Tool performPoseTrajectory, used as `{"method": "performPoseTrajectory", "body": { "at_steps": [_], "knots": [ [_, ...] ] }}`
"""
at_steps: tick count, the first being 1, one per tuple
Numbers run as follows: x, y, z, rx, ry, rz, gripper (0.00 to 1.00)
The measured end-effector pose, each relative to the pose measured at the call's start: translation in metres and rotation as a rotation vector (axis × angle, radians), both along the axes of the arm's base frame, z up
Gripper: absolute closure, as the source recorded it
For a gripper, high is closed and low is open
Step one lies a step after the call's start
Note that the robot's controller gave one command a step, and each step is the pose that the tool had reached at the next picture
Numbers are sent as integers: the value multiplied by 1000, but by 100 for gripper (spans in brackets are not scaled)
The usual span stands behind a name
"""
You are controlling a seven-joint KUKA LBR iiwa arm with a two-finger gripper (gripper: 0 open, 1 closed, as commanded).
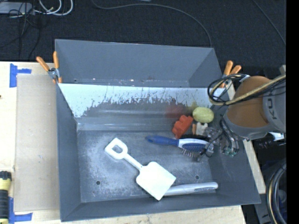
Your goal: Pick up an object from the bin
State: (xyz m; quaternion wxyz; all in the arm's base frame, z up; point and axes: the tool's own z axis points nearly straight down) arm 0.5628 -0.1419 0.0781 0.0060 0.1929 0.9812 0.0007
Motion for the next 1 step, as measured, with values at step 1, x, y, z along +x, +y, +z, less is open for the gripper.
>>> {"method": "performPoseTrajectory", "body": {
  "at_steps": [1],
  "knots": [
    [-3,0,18,3,10,1,100]
  ]
}}
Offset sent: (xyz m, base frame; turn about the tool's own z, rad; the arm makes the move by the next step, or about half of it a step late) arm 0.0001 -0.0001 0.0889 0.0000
